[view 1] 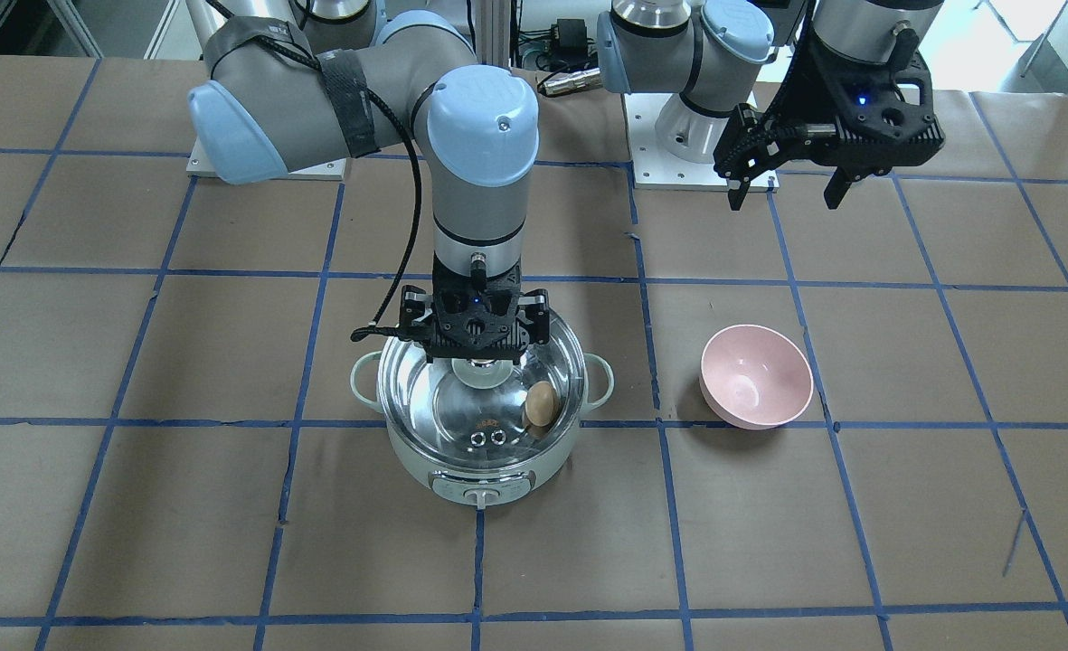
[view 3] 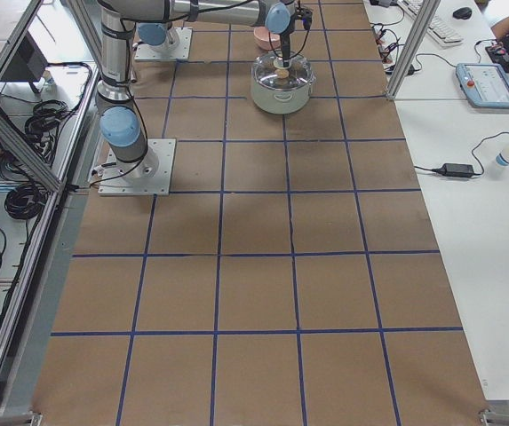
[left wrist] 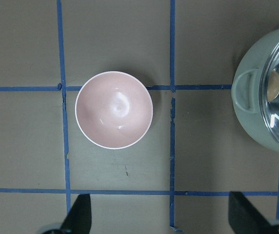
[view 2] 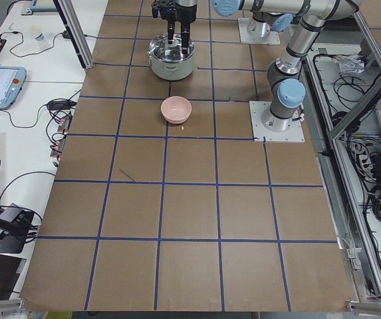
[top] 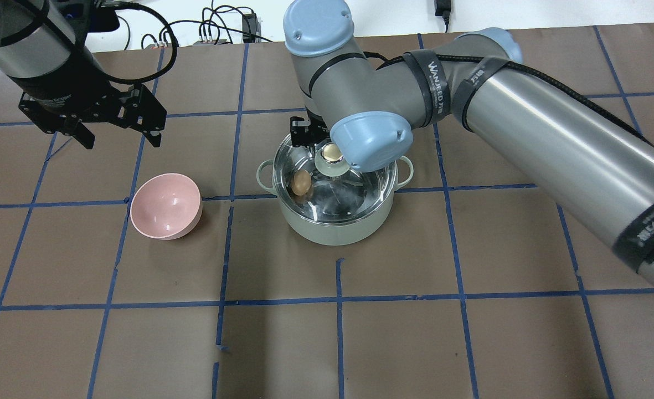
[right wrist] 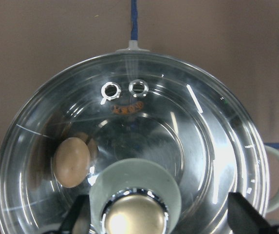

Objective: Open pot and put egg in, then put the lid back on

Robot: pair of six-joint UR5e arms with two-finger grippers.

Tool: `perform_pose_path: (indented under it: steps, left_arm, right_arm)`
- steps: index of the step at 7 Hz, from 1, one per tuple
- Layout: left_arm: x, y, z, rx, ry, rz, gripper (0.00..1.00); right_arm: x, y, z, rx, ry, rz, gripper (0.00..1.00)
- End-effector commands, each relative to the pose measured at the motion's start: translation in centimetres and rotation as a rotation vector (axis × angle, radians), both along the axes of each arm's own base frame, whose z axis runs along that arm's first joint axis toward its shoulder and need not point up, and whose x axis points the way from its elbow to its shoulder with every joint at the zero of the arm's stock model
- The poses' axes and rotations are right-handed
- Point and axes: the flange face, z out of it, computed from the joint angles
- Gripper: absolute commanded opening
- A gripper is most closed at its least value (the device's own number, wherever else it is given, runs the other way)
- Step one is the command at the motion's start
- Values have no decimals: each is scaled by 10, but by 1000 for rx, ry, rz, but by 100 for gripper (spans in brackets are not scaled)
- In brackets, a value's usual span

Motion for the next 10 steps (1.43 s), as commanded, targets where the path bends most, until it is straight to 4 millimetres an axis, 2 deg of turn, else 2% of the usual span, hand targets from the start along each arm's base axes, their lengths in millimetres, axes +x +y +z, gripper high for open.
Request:
perform_pose_path:
  steps: [1, 2, 3, 4, 5, 8, 10]
  left_arm:
    - [0, 0, 0, 0, 0, 1, 100]
    - [0, 0, 0, 1, 0, -1, 100]
    - [-1, 0, 0, 1, 0, 1, 100]
    - [0, 0, 0, 1, 0, 4, 100]
    - [-1, 0, 0, 1, 0, 2, 100]
    - [-1, 0, 0, 1, 0, 2, 100]
    - [5, 3, 7, 42, 21, 28, 100]
  right_arm:
    - [-67, 20, 92, 68, -78, -74, 100]
    - [-114, 45, 134, 88, -79, -103, 100]
    - [-153, 66, 159, 116, -52, -27, 100]
    - [-193, 66, 165, 131, -59, -46, 100]
    - [-220, 61, 161, 133, -70, -60, 100]
    - [-216, 64, 160, 128, -58, -34, 100]
    - [-217, 61, 165, 96, -58, -42, 100]
